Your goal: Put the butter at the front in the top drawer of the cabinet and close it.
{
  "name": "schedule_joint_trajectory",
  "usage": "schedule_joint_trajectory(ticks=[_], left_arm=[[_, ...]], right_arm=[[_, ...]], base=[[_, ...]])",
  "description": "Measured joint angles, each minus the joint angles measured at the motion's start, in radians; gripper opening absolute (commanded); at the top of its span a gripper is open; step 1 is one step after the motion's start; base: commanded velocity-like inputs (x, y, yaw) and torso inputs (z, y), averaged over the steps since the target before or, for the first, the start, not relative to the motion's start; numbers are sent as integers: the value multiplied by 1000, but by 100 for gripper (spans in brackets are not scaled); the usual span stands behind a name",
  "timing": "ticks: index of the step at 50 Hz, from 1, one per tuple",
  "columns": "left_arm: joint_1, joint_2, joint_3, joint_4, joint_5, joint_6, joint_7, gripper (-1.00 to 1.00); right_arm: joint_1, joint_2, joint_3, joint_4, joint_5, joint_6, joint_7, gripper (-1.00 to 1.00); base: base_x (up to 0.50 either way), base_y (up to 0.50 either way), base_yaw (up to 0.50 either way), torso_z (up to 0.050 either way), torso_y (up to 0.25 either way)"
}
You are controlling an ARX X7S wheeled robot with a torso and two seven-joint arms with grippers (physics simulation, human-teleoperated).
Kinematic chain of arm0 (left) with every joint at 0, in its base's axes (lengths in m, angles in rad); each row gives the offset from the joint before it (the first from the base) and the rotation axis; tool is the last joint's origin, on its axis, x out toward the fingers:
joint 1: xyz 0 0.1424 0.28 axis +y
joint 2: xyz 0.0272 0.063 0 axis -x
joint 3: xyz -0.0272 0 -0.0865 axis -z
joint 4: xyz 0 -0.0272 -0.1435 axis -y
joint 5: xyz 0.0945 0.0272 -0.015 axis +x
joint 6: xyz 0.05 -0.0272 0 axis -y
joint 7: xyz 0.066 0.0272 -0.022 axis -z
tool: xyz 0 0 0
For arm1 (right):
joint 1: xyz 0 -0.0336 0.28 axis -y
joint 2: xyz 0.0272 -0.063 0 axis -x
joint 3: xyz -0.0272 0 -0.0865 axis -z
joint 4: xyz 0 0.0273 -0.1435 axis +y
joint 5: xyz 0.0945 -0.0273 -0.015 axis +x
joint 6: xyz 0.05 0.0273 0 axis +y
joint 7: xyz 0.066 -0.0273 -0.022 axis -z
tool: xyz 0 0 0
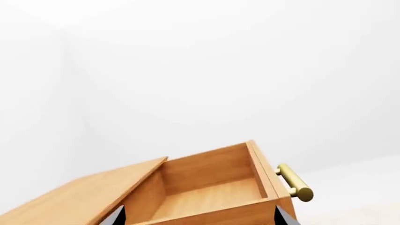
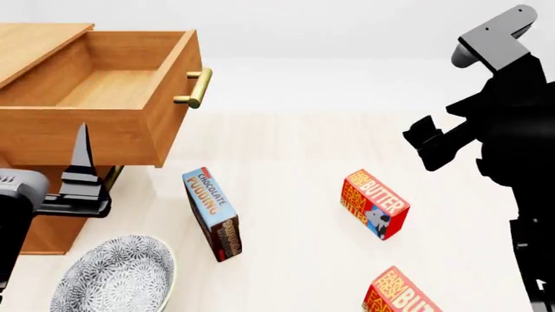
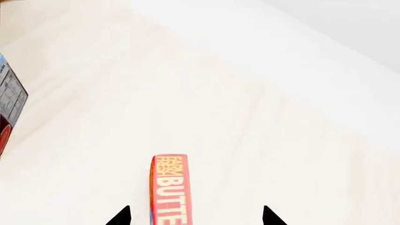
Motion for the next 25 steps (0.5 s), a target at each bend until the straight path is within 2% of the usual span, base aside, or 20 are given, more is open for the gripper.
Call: schedule_joint_trajectory(ticks=[10, 25], left_arm=[[10, 0, 25, -11, 4, 21, 0, 100], [15, 2, 60, -24, 11, 47, 0, 100]], right_arm=[[57, -24, -51, 202, 84, -75, 52, 100], [123, -124, -24, 575, 182, -280, 228, 100]], base=[[0, 0, 0, 0, 0], [0, 0, 0, 0, 0]])
